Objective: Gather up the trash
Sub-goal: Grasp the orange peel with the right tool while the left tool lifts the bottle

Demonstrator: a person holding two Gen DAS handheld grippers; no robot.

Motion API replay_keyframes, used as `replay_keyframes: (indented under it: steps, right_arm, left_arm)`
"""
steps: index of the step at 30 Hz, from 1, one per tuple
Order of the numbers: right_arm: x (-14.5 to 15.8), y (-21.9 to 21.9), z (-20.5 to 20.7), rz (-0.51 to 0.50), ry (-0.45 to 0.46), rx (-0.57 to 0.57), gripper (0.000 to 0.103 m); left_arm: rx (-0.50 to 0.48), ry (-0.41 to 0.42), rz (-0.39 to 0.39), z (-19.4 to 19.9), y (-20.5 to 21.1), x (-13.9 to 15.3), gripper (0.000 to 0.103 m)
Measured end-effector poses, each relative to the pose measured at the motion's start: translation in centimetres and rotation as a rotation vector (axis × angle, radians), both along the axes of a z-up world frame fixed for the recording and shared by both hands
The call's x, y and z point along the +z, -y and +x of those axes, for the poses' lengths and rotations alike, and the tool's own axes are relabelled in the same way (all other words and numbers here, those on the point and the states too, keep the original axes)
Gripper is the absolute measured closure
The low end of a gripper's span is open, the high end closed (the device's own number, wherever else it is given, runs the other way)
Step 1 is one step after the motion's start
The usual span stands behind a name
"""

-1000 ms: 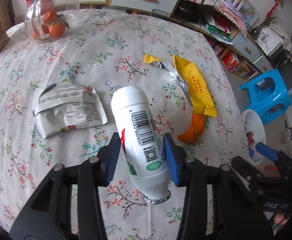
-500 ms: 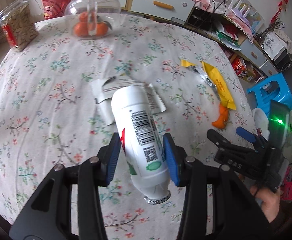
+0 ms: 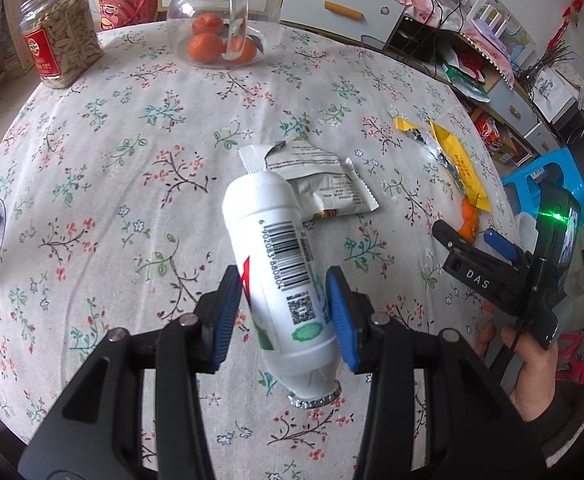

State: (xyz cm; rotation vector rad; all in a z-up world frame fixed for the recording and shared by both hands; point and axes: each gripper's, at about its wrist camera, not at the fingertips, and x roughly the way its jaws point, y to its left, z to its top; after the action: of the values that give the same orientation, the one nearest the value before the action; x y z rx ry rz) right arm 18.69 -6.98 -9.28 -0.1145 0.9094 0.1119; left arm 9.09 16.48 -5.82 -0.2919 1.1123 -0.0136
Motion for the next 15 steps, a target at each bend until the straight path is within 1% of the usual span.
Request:
replay_keyframes:
  steps: [1, 2, 3, 5, 6, 7, 8, 10, 11, 15]
  right_arm:
    - [0.2, 0.1, 0.0, 0.004, 0.004, 0.004, 0.009]
    - [0.3, 0.3, 0.0, 0.007, 0.006, 0.009, 0.017]
    - [0.5, 0.5, 0.0, 0.009, 0.009, 0.013, 0.022]
    - [0.9, 1.0, 0.0, 0.016, 0.006, 0.018, 0.044]
    - [1.0, 1.4, 0.0, 0.024, 0.002, 0.019, 0.05]
    - [1.1, 1.6, -0.1, 0.028, 0.0, 0.017, 0.06]
    - [1.2, 1.9, -0.1, 0.035, -0.005, 0.018, 0.066]
    - [1.3, 2.7, -0.1, 0.05, -0.018, 0.017, 0.074]
    - [1.4, 3.0, -0.1, 0.055, -0.021, 0.016, 0.076]
    - [2.1, 4.3, -0.8, 0.072, -0.025, 0.025, 0.078]
  left_arm:
    - [-0.005, 0.003, -0.001, 0.0, 0.1, 0.1, 0.058]
    - [-0.011, 0.009, -0.005, -0.1, 0.1, 0.2, 0.058]
    - [-0.016, 0.012, -0.004, -0.1, 0.3, 0.2, 0.058]
    - [-0.023, 0.016, -0.004, 0.0, 0.4, 0.4, 0.058]
    - [-0.027, 0.018, -0.004, 0.0, 0.6, 0.4, 0.058]
    - [-0.03, 0.019, -0.004, 0.1, 0.7, 0.4, 0.058]
    - [-0.031, 0.02, -0.005, 0.1, 0.9, 0.4, 0.058]
    - [-0.037, 0.02, -0.005, 0.2, 1.2, 0.4, 0.058]
    - [-0.038, 0.02, -0.007, 0.2, 1.3, 0.4, 0.058]
    - [-0.039, 0.024, -0.014, 0.6, 1.6, 0.6, 0.058]
